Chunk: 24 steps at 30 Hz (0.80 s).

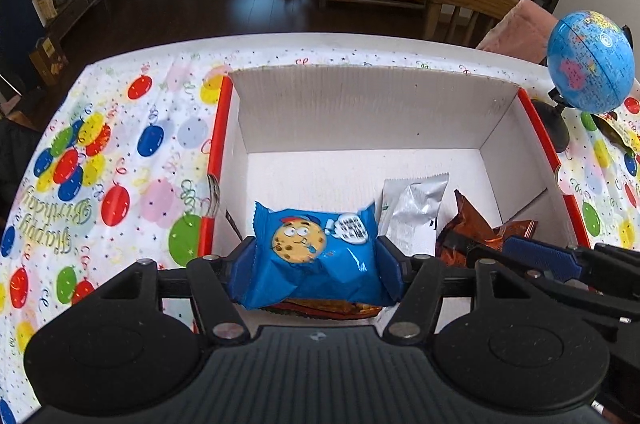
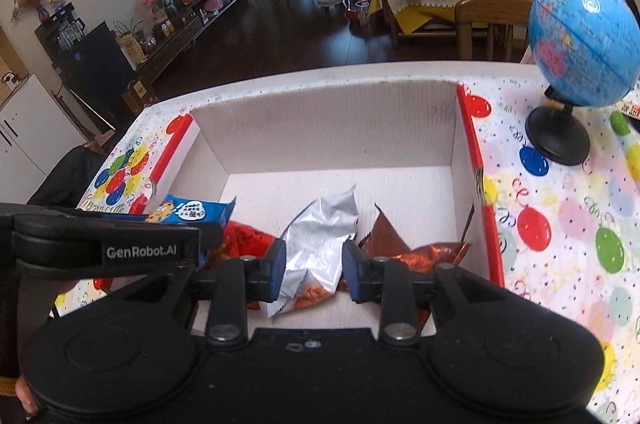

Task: Organize snacks
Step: 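Carry both packets over the red box and release them inside, then withdraw both tools from the box toward the remaining snacks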

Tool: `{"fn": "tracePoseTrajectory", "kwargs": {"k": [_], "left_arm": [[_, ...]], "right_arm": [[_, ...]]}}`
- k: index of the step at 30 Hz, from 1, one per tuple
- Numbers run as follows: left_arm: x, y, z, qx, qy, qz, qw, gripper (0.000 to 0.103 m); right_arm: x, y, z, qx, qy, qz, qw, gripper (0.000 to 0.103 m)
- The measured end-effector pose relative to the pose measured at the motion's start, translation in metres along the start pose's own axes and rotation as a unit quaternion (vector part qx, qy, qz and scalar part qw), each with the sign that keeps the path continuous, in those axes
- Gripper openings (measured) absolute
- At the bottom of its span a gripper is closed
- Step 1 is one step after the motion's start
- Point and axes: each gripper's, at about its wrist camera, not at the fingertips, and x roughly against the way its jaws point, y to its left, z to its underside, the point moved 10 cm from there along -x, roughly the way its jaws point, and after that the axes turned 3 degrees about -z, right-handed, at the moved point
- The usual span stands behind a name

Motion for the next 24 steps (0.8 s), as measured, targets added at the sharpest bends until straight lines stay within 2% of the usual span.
{"fn": "tracePoseTrajectory", "kwargs": {"k": [2, 7, 13, 24], "left_arm": [[-0.001, 0.001, 0.0, 0.005, 0.0, 0.004, 1.0, 0.071], [0.005, 0.003, 0.001, 0.012, -0.01, 0.008, 0.9998, 0.083], [0.018, 0.008, 0.004, 0.025, -0.021, 0.017, 0.9993, 0.084], [0.058, 0.015, 0.02, 0.028, -0.047, 0.043, 0.9976, 0.087]], "right_arm": [[0.0, -0.001, 0.003, -0.003, 0.003, -0.003, 1.0, 0.036], [0.006, -0.004, 0.006, -0.01, -0.004, -0.002, 1.0, 0.059], [0.024, -0.003, 0.006, -0.008, -0.026, 0.008, 1.0, 0.081], [0.062, 0.009, 0.019, -0.012, -0.054, 0.026, 0.998, 0.084]]}}
